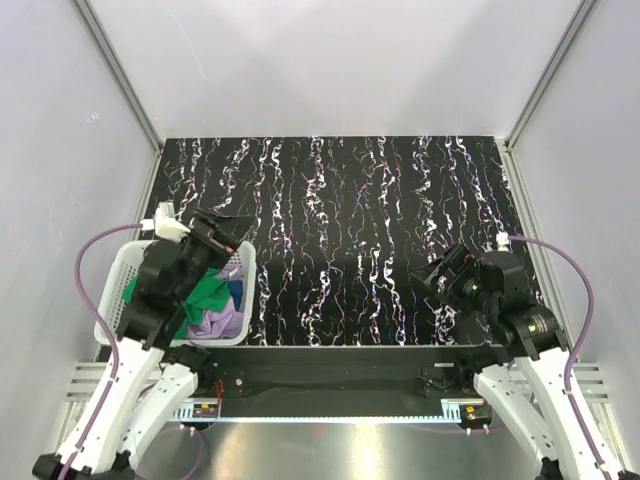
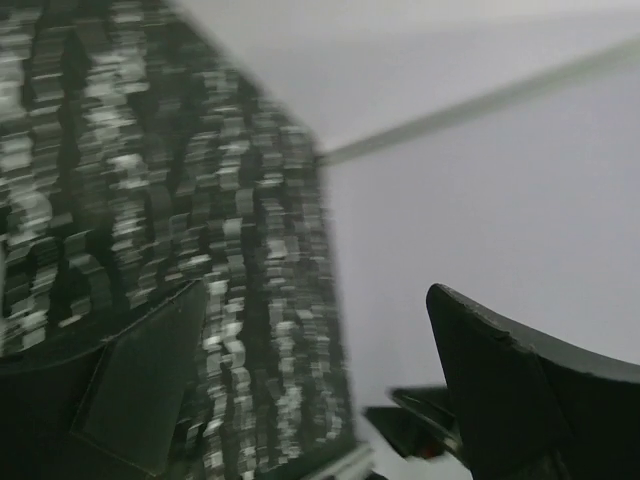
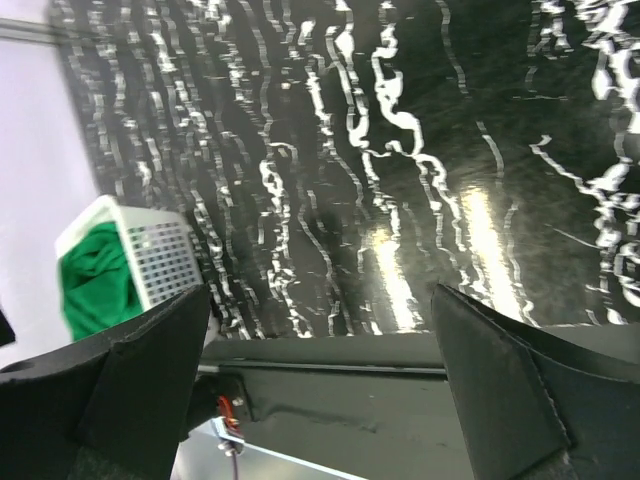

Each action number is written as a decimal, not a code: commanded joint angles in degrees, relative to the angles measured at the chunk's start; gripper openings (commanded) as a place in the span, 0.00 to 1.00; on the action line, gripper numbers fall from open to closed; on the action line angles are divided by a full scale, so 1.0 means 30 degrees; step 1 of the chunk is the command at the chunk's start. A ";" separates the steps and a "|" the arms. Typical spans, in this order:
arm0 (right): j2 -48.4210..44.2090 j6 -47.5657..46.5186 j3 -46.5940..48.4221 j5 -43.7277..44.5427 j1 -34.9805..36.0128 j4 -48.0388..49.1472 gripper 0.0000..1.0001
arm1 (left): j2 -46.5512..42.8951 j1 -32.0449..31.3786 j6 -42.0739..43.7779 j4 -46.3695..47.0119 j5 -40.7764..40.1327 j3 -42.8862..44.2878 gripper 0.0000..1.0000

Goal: Fold and stack the t-shirts
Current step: Grab the tshirt from the pile

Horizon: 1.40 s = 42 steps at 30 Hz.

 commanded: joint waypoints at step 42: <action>0.6996 -0.5648 0.5439 -0.2197 -0.0048 -0.3439 1.00 | 0.8514 0.6509 0.5161 -1.6459 -0.7513 1.1520 0.00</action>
